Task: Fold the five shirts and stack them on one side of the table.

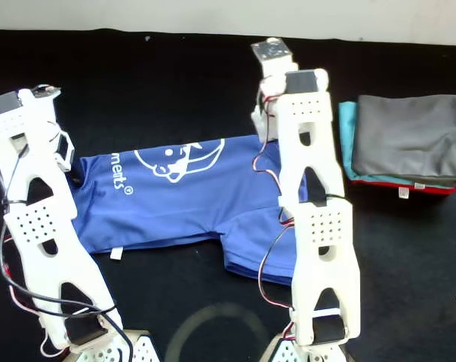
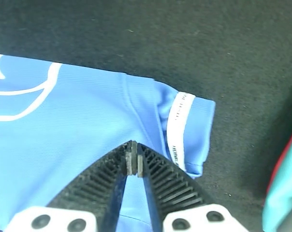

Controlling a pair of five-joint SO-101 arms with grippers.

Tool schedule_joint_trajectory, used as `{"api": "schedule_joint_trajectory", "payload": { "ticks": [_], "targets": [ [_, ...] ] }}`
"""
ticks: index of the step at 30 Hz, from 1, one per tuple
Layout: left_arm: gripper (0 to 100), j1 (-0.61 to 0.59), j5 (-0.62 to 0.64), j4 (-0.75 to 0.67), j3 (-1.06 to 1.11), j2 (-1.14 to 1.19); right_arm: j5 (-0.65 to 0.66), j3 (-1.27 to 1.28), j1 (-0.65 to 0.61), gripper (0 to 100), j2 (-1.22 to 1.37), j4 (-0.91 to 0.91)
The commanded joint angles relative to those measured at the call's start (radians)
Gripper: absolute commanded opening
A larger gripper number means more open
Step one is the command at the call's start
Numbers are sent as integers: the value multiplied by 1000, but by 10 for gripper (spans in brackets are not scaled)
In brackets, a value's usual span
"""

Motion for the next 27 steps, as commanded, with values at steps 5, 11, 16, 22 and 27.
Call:
{"api": "schedule_joint_trajectory", "payload": {
  "ticks": [5,11,16,22,27],
  "targets": [
    [166,7,17,11,-70,-77,-3,-39,-24,7,5,4],
    [168,4,17,14,-35,-157,-3,-47,-24,7,79,4],
    [170,8,15,11,61,-160,-3,-48,-24,7,105,4],
    [168,8,15,9,45,-56,-3,-48,-25,7,107,4],
    [163,8,17,9,-22,13,-3,-48,-25,7,107,4]
  ]
}}
